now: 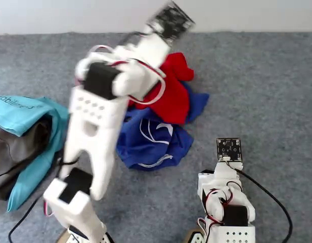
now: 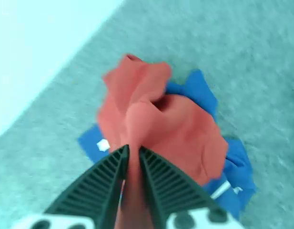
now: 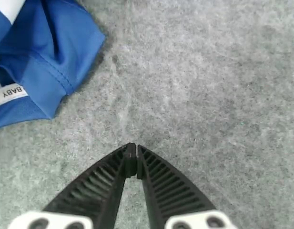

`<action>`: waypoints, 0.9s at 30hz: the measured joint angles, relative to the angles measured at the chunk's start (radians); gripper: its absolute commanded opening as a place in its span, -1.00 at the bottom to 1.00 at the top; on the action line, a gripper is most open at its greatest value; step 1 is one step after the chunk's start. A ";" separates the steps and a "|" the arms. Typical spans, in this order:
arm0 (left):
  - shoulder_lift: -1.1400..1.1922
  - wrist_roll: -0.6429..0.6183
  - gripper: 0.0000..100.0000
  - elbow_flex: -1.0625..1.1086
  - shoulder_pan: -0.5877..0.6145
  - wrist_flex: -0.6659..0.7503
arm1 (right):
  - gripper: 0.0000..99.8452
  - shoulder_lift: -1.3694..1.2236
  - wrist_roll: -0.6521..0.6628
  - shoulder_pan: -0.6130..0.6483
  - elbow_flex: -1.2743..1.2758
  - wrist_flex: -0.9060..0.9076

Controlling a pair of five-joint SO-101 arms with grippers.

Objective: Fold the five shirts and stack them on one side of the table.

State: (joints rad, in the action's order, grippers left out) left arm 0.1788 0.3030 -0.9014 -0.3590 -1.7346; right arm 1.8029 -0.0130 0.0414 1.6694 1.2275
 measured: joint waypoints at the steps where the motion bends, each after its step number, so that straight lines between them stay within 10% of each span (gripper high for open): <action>1: -0.034 0.000 -0.97 -0.003 0.023 0.000 | -0.98 0.000 0.000 0.000 0.000 0.000; 20: -0.338 0.000 -0.97 0.075 1.108 0.486 | -0.98 0.000 0.000 0.000 0.000 0.000; 27: -0.295 0.048 -0.68 0.342 1.278 0.517 | -0.98 0.000 0.000 0.000 0.000 0.000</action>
State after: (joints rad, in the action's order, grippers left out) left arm -0.1158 0.3506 -0.5593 0.9191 -1.2175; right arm 1.8029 -0.0130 0.0414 1.6694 1.2275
